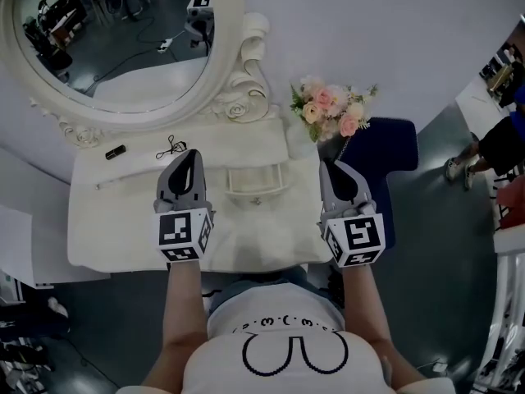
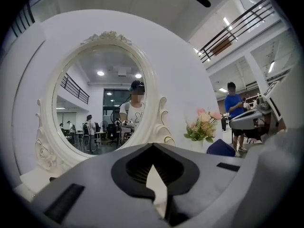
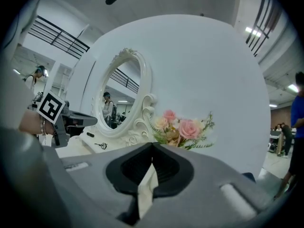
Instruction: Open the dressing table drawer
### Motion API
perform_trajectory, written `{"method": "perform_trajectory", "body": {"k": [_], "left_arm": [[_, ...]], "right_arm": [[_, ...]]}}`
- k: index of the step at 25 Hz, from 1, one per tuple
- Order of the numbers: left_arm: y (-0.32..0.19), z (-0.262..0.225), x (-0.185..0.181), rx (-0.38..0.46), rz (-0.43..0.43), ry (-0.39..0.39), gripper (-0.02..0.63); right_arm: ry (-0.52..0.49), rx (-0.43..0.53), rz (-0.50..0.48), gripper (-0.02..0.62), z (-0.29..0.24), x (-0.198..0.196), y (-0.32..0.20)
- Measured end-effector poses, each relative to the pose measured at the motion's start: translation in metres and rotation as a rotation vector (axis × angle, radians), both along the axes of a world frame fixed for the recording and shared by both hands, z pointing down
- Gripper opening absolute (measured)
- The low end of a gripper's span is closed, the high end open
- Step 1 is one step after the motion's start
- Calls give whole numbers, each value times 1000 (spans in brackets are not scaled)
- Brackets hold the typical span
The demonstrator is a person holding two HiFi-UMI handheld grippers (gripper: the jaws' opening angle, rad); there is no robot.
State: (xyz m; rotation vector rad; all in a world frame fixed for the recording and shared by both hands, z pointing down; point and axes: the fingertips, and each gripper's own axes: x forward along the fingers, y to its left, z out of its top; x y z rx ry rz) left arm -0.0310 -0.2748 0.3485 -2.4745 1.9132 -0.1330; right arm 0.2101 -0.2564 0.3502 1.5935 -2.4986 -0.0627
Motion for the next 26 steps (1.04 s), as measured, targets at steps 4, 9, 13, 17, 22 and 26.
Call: {"method": "perform_trajectory", "body": {"k": [4, 9, 13, 17, 22, 26], "left_arm": [[-1, -2, -1, 6, 7, 0, -3], [-1, -6, -3, 12, 10, -3, -3], [-2, -7, -4, 14, 13, -18, -3], [-1, -10, -5, 20, 12, -18, -3], [1, -9, -7, 23, 9, -16, -3], [1, -9, -8, 26, 7, -11, -3]], "right_arm": [[26, 13, 23, -2, -2, 1, 0], [24, 15, 21, -2, -4, 0, 0], [25, 12, 14, -2, -3, -5, -1], [26, 12, 9, -2, -4, -7, 0], [21, 16, 8, -2, -5, -9, 0], [19, 18, 6, -2, -4, -10, 0]]}}
